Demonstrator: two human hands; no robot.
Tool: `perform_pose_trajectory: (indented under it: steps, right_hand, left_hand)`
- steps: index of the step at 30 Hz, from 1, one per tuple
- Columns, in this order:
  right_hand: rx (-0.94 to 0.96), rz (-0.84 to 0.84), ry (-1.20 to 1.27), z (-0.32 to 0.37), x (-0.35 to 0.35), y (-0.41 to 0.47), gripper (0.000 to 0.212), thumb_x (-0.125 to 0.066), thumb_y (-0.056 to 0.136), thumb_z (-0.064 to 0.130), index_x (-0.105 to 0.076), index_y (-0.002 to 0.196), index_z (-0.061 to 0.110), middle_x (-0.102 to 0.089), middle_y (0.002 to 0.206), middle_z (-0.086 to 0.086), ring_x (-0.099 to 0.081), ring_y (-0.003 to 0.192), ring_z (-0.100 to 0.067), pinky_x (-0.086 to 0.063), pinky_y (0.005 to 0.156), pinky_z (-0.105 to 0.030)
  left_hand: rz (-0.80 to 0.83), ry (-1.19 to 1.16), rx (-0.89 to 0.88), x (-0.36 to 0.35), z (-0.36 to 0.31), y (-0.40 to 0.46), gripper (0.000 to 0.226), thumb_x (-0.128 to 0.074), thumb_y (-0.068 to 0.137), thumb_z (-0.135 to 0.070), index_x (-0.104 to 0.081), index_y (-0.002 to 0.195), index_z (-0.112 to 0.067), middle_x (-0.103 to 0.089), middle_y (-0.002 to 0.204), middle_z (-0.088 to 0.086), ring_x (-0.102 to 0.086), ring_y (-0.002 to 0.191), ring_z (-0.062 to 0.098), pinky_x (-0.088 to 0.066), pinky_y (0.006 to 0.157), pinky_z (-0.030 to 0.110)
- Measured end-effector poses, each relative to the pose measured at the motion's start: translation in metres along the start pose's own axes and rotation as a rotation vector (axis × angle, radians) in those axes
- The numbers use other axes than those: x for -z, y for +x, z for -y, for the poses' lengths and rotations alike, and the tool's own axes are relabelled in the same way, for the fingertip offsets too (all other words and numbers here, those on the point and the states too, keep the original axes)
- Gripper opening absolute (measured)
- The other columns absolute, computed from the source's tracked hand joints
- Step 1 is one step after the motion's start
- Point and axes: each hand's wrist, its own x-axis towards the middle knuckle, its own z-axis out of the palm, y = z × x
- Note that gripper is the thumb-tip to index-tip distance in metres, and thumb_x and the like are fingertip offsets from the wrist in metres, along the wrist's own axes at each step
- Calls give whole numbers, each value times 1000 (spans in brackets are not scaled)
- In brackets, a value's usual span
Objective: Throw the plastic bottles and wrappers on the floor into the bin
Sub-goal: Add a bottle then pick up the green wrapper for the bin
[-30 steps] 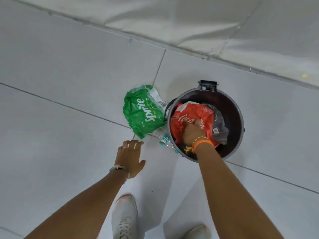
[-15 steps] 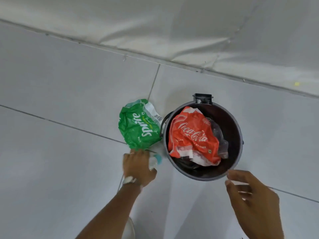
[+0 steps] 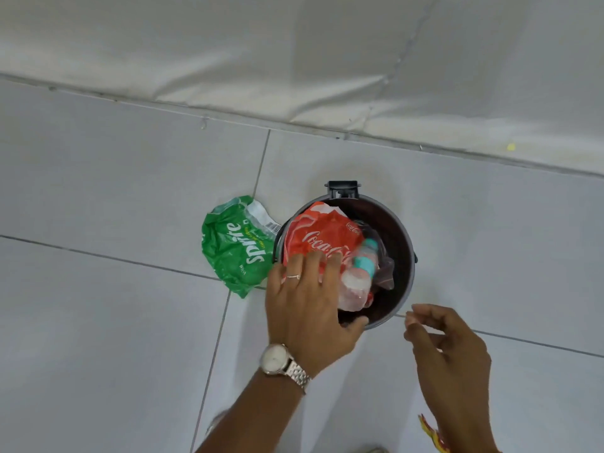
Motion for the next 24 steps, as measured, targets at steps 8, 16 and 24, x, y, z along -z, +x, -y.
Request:
perform_pose_trajectory:
  steps: [8,16,24]
  right_hand:
    - [-16,-30,-16,-14,-16,22,27,-70,90,27,-62,116,24,-66,119,1,-68,93,-23,-46,67,-20]
    - [20,-64,-122,-16,-50,48,49,-79,82,8,-57,124,21,-72,119,-15,-74,70,-30,-61,83,-52]
    - [30,-67,-141,-24,-48,58,46,-82,76,0,-65,115,18,-72,116,-18,-70,60,-21,-57,68,-27]
  left_hand:
    - [-93,-245,583,-67,146,-18,82,-67,69,-64,-51,132,-14,-52,131,14,-45,116,39,-46,89,53]
    - [571,235,379,-173,207,48,121,-71,70,-65,8,155,-32,-18,161,18,-7,150,46,-19,114,65]
    - [152,96,523,-130,188,26,41,-60,77,-49,-63,102,-16,-70,82,12,-63,81,36,-43,72,37]
